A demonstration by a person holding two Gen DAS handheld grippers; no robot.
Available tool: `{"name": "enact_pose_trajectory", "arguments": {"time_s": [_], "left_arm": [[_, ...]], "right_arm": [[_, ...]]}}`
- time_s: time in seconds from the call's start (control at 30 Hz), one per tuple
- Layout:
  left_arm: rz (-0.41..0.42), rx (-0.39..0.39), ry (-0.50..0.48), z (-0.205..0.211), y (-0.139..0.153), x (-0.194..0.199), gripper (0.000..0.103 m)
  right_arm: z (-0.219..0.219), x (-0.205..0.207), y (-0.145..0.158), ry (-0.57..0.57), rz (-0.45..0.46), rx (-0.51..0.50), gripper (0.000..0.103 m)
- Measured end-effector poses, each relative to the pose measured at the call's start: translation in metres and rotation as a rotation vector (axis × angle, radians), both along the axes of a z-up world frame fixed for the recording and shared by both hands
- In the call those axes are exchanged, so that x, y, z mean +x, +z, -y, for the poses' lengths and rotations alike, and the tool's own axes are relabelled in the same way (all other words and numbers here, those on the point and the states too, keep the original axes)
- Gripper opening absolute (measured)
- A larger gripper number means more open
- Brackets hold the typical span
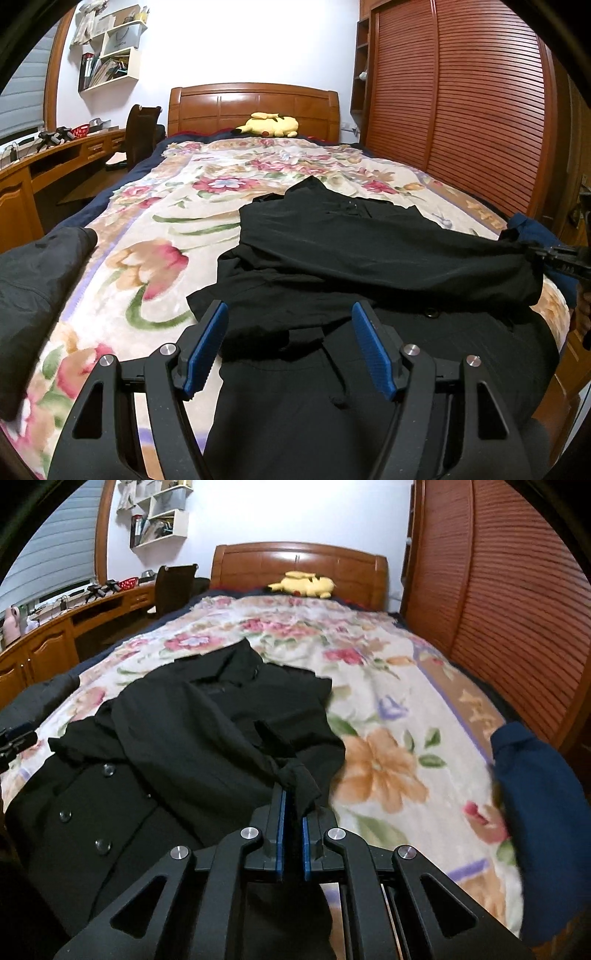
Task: Fold large clothes
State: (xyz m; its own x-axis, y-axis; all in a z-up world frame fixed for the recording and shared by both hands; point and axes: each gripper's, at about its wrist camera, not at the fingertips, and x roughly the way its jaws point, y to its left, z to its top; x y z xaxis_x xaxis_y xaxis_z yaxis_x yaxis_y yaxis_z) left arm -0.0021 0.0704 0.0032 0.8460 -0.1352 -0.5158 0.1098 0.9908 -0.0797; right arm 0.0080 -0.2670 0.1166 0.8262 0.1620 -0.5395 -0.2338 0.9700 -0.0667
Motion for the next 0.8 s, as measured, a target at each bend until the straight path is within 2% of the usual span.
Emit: {"name": "enact_pose_trajectory", "arguments": {"time_s": [0.07,0.13,0.17,0.2,0.23,0.37,0.5,0.8], "left_arm": [[0.000,0.002,0.000,-0.001,0.000,-0.001,0.071],[0.001,0.004,0.001,-0.001,0.000,-0.002,0.070],[0.000,0.006,0.002,-0.002,0.000,-0.003,0.071],[0.000,0.008,0.003,-0.003,-0.001,-0.003,0.070],[0.000,0.009,0.005,-0.003,-0.001,-0.004,0.070],[-0.008,0.014,0.009,-0.005,-0.003,-0.006,0.071],[-0.018,0.024,0.006,-0.005,-0.006,-0.009,0.071],[-0.043,0.036,0.027,-0.005,-0.014,-0.025,0.070]], "right_arm": [[-0.010,-0.005,-0.001,-0.016,-0.013,-0.033,0.019],[-0.018,-0.010,0.000,-0.019,0.001,-0.076,0.046],[-0.021,-0.011,0.000,-0.016,0.012,-0.085,0.054],[-0.023,-0.014,0.002,-0.006,0.022,-0.082,0.066],[-0.022,-0.017,0.001,-0.001,0.027,-0.080,0.069],[-0.023,-0.023,-0.003,0.028,0.026,-0.047,0.069],[-0.026,-0.029,-0.019,0.074,-0.008,-0.014,0.069],[-0.031,-0.025,-0.064,0.100,-0.097,-0.034,0.069]]}}
